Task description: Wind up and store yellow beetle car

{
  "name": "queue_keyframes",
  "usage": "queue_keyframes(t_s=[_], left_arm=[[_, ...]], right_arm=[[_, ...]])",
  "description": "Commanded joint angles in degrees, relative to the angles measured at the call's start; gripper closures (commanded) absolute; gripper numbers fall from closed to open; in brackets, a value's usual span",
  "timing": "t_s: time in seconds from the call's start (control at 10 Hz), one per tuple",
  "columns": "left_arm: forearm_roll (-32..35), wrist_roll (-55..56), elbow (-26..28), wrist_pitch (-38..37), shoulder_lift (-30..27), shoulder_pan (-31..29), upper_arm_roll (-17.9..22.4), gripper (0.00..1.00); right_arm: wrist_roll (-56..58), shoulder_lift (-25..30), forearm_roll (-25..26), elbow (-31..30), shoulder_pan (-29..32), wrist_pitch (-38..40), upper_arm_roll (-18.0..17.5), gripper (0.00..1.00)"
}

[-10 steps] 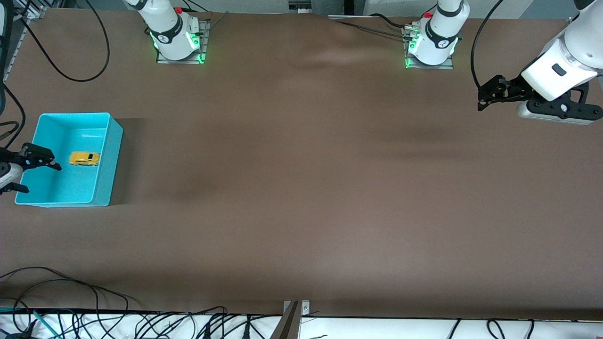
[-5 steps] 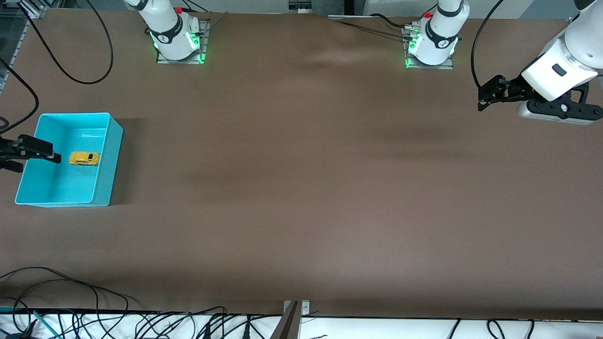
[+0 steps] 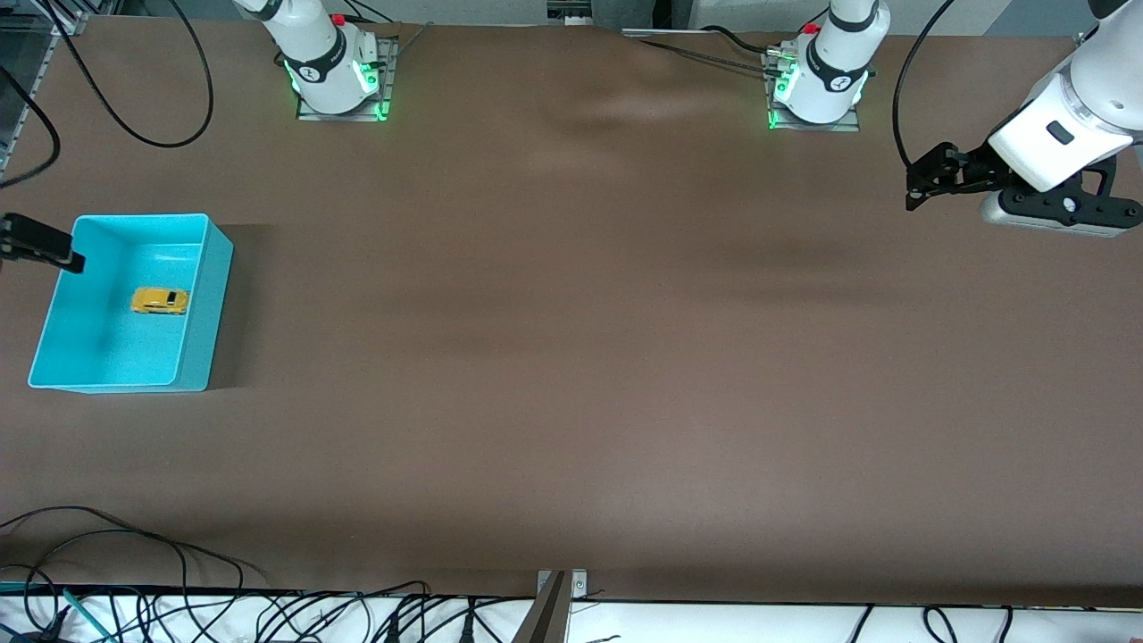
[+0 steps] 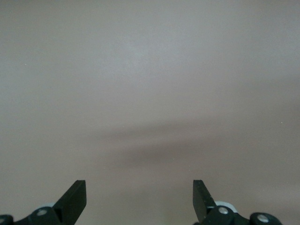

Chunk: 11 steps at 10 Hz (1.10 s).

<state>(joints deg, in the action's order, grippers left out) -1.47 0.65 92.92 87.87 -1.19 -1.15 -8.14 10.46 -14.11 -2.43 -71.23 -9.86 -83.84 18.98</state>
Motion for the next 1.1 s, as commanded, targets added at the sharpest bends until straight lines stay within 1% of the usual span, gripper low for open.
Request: queue_keyframes(t_s=[0.0, 0.1, 0.2, 0.7, 1.0], left_arm=[[0.0, -1.1, -0.2, -0.6, -0.5, -0.1, 0.1, 0.00], [0.0, -1.1, -0.2, -0.6, -0.5, -0.1, 0.1, 0.00], [0.0, -1.1, -0.2, -0.6, -0.5, -0.1, 0.1, 0.00], [0.0, -1.1, -0.3, -0.6, -0.5, -0.1, 0.1, 0.00], [0.0, -1.1, -0.2, -0.6, -0.5, -0.1, 0.1, 0.00]], right_arm=[[-4.6, 6.4, 5.4, -6.8, 2.8, -2.7, -7.2, 0.00], [-4.6, 9.1, 6.7, -10.7, 5.8, -5.3, -10.3, 0.00], [-4.7, 10.1, 7.3, -11.6, 6.9, -5.6, -11.8, 0.00], [-8.5, 11.7, 6.4, -12.4, 7.8, -4.9, -12.0, 0.00], [-10.6, 11.6, 5.8, -12.4, 7.8, -4.9, -12.1, 0.00]])
